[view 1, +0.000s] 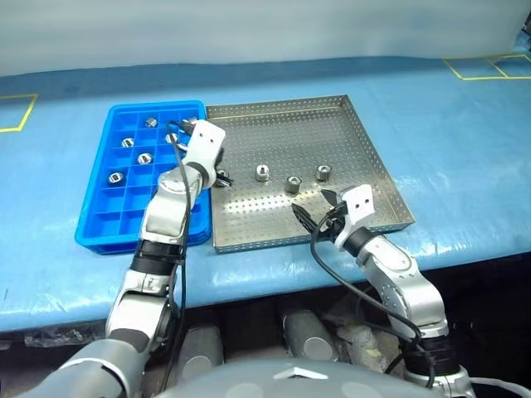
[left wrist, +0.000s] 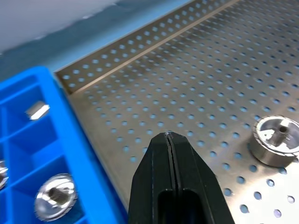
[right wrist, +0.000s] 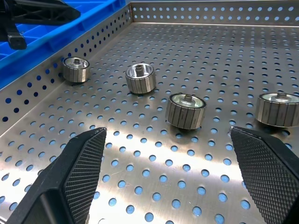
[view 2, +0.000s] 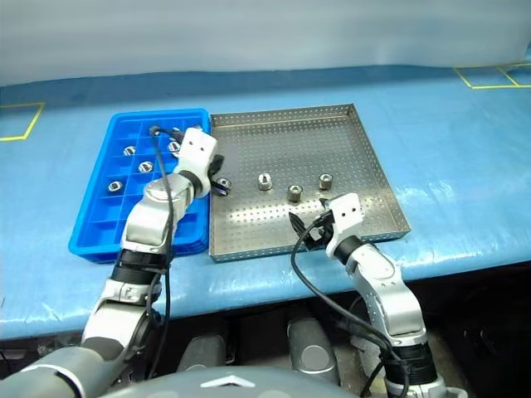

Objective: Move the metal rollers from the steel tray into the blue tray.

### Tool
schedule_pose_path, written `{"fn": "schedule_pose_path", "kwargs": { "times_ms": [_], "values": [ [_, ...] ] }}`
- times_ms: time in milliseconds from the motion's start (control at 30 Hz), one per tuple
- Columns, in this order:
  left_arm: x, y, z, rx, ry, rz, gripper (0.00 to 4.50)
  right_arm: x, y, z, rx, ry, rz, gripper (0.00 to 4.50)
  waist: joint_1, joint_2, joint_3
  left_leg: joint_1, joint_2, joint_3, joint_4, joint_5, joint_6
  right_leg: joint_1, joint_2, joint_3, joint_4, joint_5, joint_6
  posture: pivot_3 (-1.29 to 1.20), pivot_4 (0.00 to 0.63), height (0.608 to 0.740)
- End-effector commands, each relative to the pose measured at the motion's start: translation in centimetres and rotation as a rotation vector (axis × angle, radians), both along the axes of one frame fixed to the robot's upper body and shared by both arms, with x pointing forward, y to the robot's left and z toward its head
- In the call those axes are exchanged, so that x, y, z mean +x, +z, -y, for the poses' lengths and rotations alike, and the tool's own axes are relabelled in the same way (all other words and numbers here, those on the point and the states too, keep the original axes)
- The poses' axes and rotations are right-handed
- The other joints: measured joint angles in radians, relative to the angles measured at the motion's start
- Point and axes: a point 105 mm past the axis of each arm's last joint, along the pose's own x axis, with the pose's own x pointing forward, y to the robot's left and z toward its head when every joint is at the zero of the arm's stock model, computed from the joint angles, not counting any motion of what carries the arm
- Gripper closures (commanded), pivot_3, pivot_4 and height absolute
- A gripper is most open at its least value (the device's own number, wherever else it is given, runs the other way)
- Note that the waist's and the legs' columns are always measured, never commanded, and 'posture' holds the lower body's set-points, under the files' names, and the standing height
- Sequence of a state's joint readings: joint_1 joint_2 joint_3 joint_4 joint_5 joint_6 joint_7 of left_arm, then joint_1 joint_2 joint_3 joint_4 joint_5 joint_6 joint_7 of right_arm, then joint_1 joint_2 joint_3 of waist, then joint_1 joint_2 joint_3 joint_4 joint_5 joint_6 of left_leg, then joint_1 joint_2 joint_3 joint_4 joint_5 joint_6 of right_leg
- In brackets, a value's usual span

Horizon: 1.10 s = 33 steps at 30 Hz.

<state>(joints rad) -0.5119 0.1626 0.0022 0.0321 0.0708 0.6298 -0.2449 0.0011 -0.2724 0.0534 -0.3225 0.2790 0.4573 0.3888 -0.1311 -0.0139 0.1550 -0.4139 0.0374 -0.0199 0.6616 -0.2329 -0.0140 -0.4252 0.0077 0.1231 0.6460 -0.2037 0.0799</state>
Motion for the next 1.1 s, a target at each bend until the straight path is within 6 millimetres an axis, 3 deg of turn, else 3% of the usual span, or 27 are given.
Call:
{"fn": "schedule_pose_path", "kwargs": {
  "times_ms": [33, 167, 333, 400, 700, 767, 867, 1100],
  "values": [
    [-0.4, 2.6, -0.4, -0.064, 0.040, 0.128, 4.48, 0.5, 1.3, -0.5, -0.003, 0.029, 0.061, 0.00, 0.008, 0.000, 0.000, 0.000, 0.000, 0.000, 0.000, 0.000, 0.000, 0.000, 0.000, 0.000, 0.000, 0.000, 0.000, -0.08, 0.150, 0.740],
    [-0.9, 2.7, -0.7, -0.133, 0.063, 0.132, 4.48, 0.7, 1.3, -0.8, -0.007, 0.045, 0.062, 0.00, 0.019, 0.000, 0.000, 0.000, 0.000, 0.000, 0.000, 0.000, 0.000, 0.000, 0.000, 0.000, 0.000, 0.000, 0.000, -0.07, 0.150, 0.740],
    [-1.3, 1.5, 0.1, -0.026, -0.009, 0.083, 4.31, 0.7, 1.3, -0.8, -0.009, 0.049, 0.064, 0.00, 0.024, 0.000, 0.000, 0.000, 0.000, 0.000, 0.000, 0.000, 0.000, 0.000, 0.000, 0.000, -0.001, 0.000, 0.000, -0.07, 0.150, 0.740],
    [-1.2, 1.5, 0.6, 0.036, -0.056, 0.074, 3.91, 0.7, 1.3, -0.7, -0.010, 0.049, 0.065, 0.00, 0.024, 0.000, 0.000, 0.000, 0.000, 0.000, 0.000, 0.000, 0.000, 0.000, 0.000, 0.000, -0.001, 0.000, 0.000, -0.07, 0.150, 0.740],
    [0.4, 3.7, 0.8, 0.293, -0.332, -0.004, 0.96, 0.7, 1.1, -0.6, -0.006, 0.035, 0.062, 0.00, 0.021, 0.000, 0.000, 0.000, 0.000, 0.000, 0.000, 0.000, 0.000, 0.000, 0.000, 0.000, -0.001, 0.000, 0.000, -0.09, 0.150, 0.740],
    [1.0, 4.1, 0.2, 0.274, -0.376, -0.056, 0.96, 0.7, 1.0, -0.6, -0.004, 0.033, 0.062, 0.00, 0.018, 0.000, 0.000, 0.000, 0.000, 0.000, -0.001, 0.000, 0.000, 0.000, 0.000, 0.000, -0.001, 0.000, 0.000, -0.09, 0.150, 0.740],
    [2.2, 4.2, -1.5, 0.391, -0.384, -0.116, 0.96, 0.6, 1.0, -0.7, 0.004, 0.029, 0.063, 0.00, 0.011, 0.000, 0.000, 0.000, 0.000, 0.000, -0.001, 0.000, 0.000, -0.001, 0.001, -0.001, -0.001, 0.000, -0.001, -0.10, 0.150, 0.740],
    [3.0, 3.7, -1.8, 0.421, -0.532, -0.278, 0.96, 0.2, 0.7, -1.1, 0.019, 0.029, 0.056, 0.00, 0.005, 0.000, 0.000, -0.002, 0.000, 0.000, -0.002, 0.000, 0.000, -0.002, 0.000, -0.001, -0.001, -0.001, -0.001, -0.14, 0.150, 0.740]
  ]
}}
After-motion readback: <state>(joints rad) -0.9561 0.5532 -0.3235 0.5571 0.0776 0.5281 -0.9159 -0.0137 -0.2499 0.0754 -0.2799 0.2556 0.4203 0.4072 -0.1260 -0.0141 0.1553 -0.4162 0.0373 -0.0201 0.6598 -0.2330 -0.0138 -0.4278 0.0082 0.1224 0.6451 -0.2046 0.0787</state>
